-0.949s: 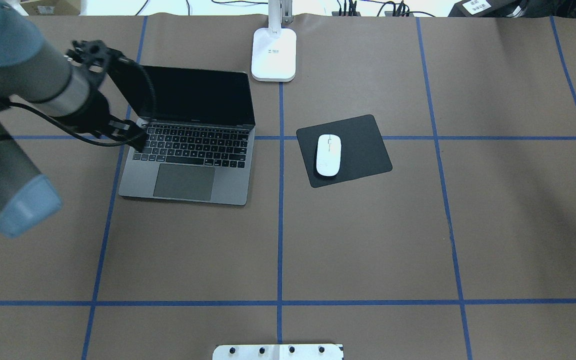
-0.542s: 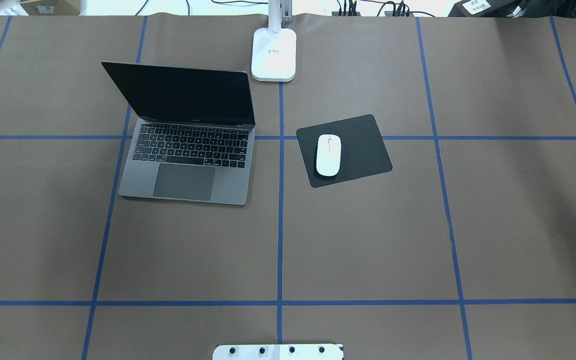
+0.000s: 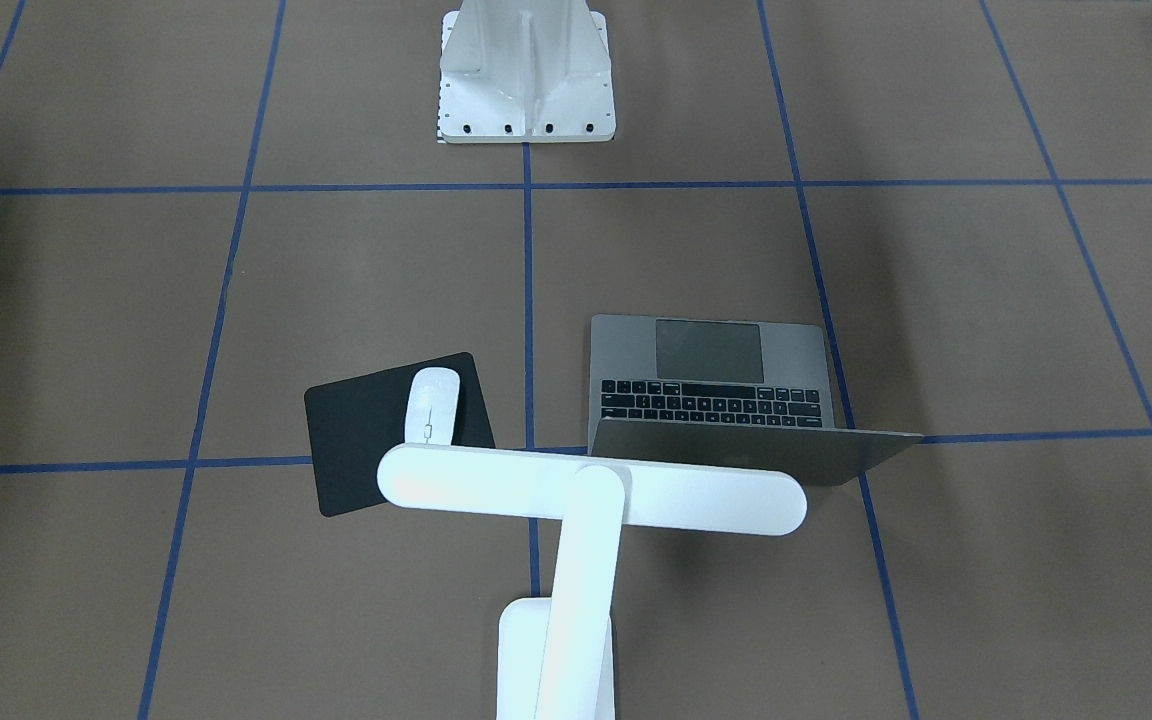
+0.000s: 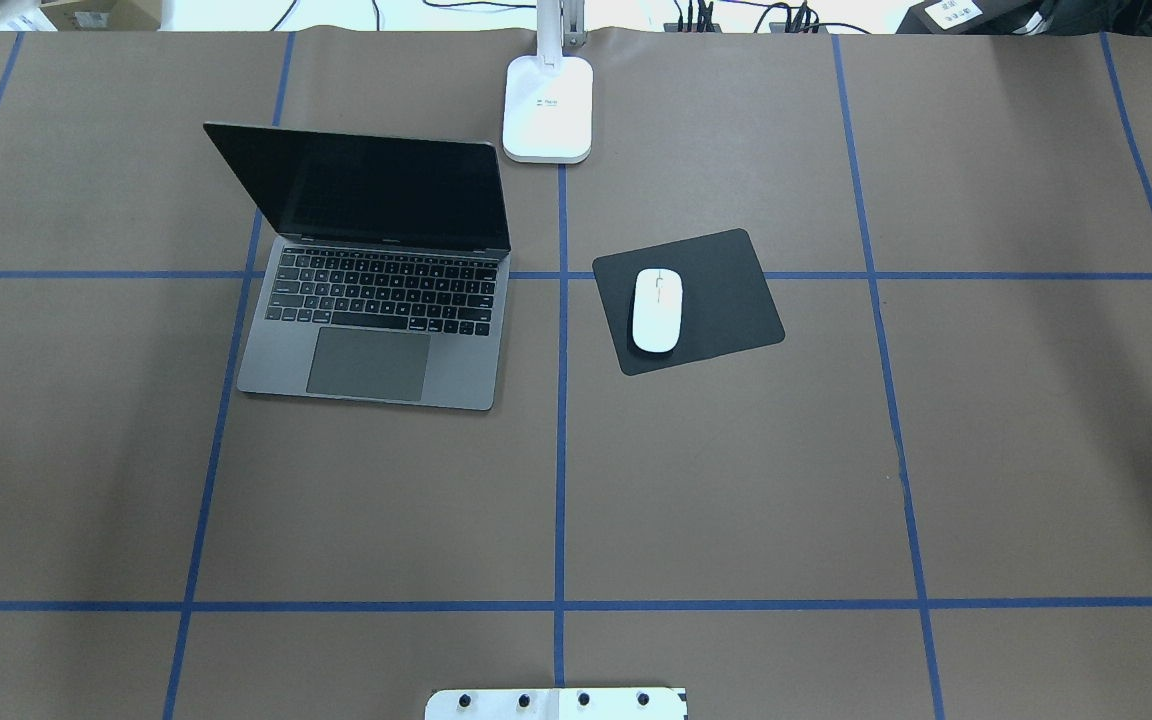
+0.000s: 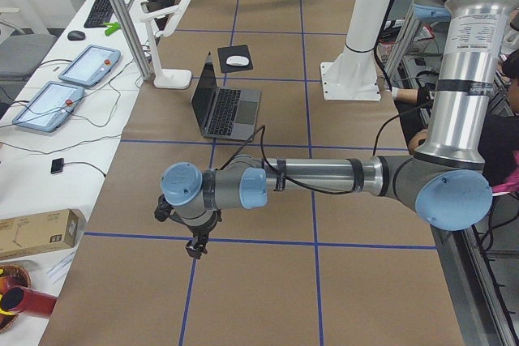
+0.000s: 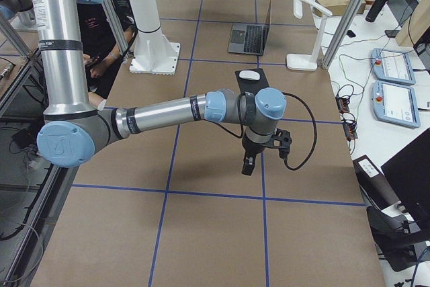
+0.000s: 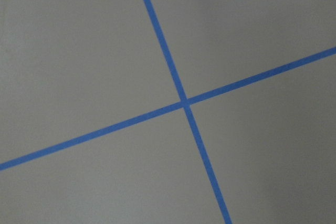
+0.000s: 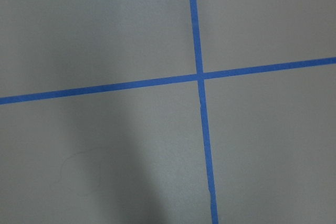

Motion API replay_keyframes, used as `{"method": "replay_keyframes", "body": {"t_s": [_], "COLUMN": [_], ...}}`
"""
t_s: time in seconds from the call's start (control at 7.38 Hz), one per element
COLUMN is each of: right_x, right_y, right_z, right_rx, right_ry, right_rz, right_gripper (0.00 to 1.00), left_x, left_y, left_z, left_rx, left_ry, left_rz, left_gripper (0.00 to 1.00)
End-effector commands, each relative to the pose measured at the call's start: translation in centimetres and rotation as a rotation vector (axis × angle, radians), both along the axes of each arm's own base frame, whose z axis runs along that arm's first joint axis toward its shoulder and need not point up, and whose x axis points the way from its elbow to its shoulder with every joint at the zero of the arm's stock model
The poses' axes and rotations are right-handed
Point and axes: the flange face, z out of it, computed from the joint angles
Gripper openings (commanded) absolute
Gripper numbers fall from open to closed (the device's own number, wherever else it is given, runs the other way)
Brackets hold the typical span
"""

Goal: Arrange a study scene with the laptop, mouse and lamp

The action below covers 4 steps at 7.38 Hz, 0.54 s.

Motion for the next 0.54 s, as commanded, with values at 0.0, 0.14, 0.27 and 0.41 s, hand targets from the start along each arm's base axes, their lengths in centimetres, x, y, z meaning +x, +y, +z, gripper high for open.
{"method": "replay_keyframes", "body": {"t_s": [0.0, 0.14, 0.27, 0.41], "right_x": [0.53, 0.53, 0.53, 0.54], "right_y": [1.68, 1.69, 1.69, 1.76], "right_z": [0.19, 0.11, -0.03, -0.1], "right_rx": [0.001, 0.002, 0.005, 0.006], "right_ry": [0.0, 0.0, 0.0, 0.0], "right_rz": [0.006, 0.006, 0.006, 0.008], "right_gripper": [1.0, 1.0, 1.0, 1.0], "left_x": [0.11, 0.12, 0.13, 0.15], "left_y": [4.35, 4.49, 4.58, 4.95], "left_z": [0.22, 0.27, 0.42, 0.68], "left_rx": [-0.039, -0.036, -0.038, -0.042], "left_ry": [0.0, 0.0, 0.0, 0.001], "left_rz": [-0.037, -0.035, -0.034, -0.033], "left_gripper": [1.0, 1.0, 1.0, 1.0]}}
